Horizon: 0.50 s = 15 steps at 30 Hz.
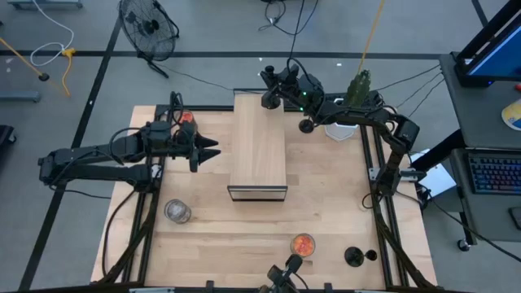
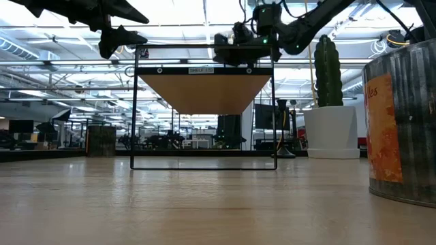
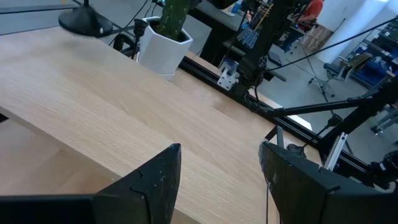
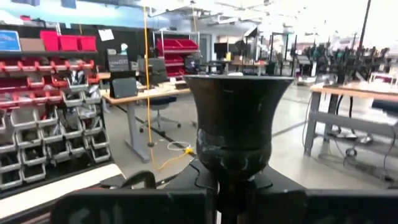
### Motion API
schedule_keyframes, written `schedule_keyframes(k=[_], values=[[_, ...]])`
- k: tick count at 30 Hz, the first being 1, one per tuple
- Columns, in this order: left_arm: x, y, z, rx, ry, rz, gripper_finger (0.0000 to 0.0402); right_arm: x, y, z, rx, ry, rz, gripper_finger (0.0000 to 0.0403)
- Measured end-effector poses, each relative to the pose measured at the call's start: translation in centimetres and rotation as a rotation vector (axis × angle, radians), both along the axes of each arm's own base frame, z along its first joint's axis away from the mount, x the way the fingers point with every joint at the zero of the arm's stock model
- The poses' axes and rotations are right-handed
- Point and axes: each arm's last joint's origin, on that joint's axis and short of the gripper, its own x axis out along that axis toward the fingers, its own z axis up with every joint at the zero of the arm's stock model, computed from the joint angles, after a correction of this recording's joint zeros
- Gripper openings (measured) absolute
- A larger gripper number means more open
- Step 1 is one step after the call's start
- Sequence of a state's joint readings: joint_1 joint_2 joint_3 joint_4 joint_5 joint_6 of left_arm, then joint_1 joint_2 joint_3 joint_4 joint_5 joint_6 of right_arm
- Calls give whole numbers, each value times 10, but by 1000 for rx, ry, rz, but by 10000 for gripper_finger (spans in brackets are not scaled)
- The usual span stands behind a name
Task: Pick & Place candle stick holders
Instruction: Put the bottom left black candle holder on the shelf
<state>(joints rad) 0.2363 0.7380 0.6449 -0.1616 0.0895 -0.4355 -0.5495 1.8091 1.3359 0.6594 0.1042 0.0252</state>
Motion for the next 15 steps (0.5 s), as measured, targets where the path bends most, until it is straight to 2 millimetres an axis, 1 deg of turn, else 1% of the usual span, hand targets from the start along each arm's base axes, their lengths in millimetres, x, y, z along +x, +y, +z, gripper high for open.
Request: schedule_keyframes(k=[2,4,7,10,15], values=[[0,0,0,-1,0,1,225,3,-2,-8,23,14,0,8],[0,0,0,-3,0,1,225,5,-3,-12,19,6,-2,8],[0,0,0,-4,-1,1,225,4,-3,-8,-9,-3,-10,9],[0,0,0,-10,-2,3,225,4,-4,-9,-25,16,-36,9],[0,0,0,-11,-2,4,225,1,-8,-10,7,2,-43,10]])
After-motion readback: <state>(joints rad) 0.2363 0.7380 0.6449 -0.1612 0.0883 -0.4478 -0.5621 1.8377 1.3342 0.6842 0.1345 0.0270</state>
